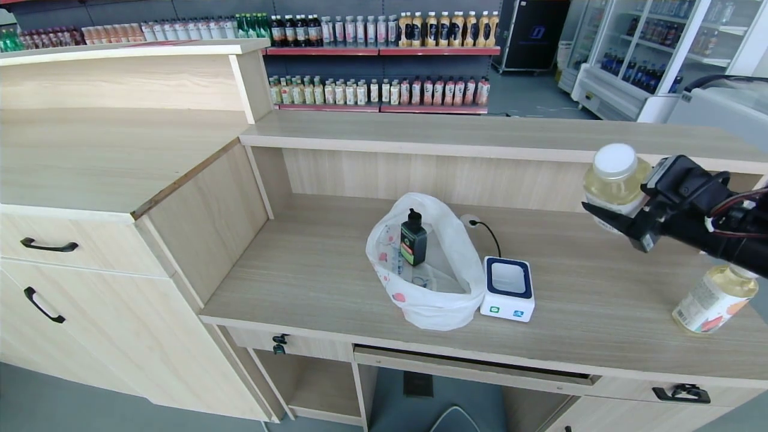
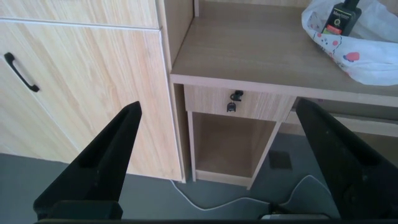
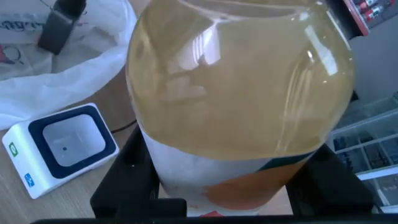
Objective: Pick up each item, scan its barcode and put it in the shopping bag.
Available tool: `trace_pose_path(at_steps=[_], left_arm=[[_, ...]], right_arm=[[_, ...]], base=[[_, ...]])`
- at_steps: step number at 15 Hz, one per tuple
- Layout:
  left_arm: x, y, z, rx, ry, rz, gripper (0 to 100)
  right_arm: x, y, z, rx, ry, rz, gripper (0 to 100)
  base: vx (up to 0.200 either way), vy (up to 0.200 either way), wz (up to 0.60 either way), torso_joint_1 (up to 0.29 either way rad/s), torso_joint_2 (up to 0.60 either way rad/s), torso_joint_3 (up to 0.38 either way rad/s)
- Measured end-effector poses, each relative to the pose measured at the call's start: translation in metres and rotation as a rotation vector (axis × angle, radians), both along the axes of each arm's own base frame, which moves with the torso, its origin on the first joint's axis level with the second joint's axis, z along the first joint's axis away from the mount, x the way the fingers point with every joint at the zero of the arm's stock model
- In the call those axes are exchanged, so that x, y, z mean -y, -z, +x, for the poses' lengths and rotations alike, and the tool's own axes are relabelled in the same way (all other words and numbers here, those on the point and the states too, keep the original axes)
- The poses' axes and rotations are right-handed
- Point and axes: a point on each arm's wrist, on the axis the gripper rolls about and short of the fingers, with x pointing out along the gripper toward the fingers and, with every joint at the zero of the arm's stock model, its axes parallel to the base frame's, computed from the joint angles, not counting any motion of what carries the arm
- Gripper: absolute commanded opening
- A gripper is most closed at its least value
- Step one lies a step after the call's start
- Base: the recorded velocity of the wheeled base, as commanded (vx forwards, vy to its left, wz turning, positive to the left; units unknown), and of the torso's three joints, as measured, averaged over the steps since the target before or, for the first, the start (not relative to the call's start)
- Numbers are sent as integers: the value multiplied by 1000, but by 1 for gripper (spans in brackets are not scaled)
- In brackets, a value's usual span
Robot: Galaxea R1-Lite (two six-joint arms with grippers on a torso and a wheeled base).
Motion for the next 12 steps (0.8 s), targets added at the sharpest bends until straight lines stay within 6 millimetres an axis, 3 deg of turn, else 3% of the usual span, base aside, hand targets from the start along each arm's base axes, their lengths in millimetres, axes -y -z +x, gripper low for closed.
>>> trace_pose_path(at_steps=[2,12], left_arm=[[0,0,0,0,1,0,100],[0,0,0,0,1,0,100]], right_arm=[[3,10,10,16,-41,-23,0],[29,70,34,78,-228,-137,0]], base=[[0,0,600,0,7,2],[0,0,0,0,0,0]])
